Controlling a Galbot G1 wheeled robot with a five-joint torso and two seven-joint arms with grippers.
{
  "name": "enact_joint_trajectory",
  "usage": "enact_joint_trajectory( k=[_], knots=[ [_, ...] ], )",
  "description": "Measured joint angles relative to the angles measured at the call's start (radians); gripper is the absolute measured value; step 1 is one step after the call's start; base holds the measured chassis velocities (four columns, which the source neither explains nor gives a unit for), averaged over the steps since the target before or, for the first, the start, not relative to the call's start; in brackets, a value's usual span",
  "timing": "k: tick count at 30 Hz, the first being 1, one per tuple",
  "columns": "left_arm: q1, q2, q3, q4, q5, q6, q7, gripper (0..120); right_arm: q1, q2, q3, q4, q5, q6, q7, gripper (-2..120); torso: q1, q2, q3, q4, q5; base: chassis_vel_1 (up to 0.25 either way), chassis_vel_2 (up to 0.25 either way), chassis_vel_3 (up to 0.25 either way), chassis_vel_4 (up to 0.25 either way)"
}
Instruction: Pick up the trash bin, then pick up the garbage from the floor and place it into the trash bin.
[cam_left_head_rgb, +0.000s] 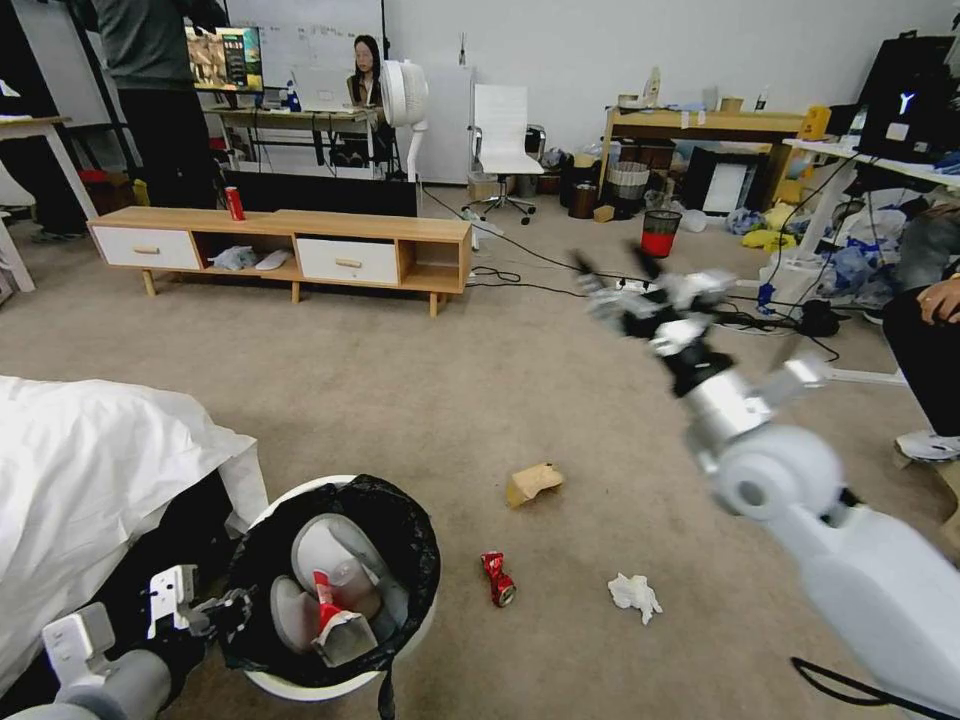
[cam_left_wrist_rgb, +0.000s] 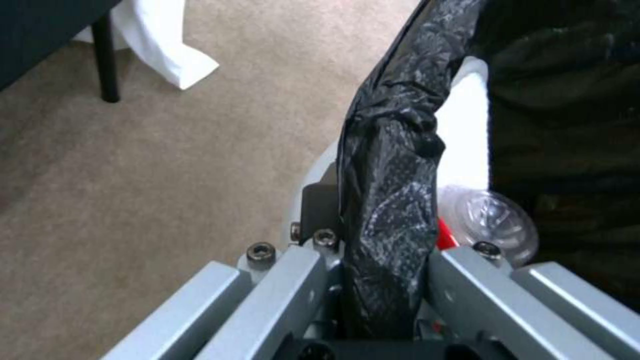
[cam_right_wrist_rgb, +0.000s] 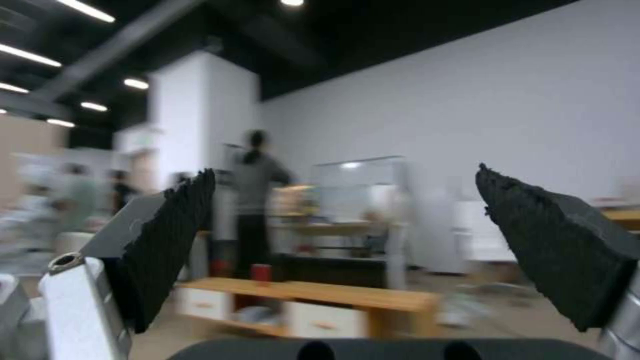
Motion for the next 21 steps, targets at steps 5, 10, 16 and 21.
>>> enact_joint_trajectory(
  k=[5, 10, 16, 21],
  knots=[
    [0.010, -0.009, -0.013, 0.000, 0.017, 0.000, 0.004, 1, -0.160, 0.016, 0.166, -0.014, -0.123, 0.043, 0.018, 99, 0.000, 0.000, 0.000, -0.0009, 0.0003, 0.000, 0.000, 0.000, 0.000],
    [0.017, -0.021, -0.020, -0.003, 0.034, 0.000, 0.008, 1, -0.317, 0.054, 0.323, -0.019, -0.270, 0.093, 0.013, 99, 0.000, 0.000, 0.000, 0.0002, 0.0002, 0.000, 0.000, 0.000, 0.000],
    [0.024, -0.042, -0.020, -0.010, 0.048, 0.000, 0.013, 1, -0.534, 0.115, 0.506, 0.016, -0.363, 0.146, -0.009, 100, 0.000, 0.000, 0.000, -0.0005, -0.0004, 0.000, 0.000, 0.000, 0.000],
    [0.027, -0.051, -0.018, -0.010, 0.054, 0.000, 0.018, 1, -0.587, 0.153, 0.551, 0.013, -0.409, 0.165, -0.014, 100, 0.000, 0.000, 0.000, -0.0003, -0.0004, 0.000, 0.000, 0.000, 0.000]
  ],
)
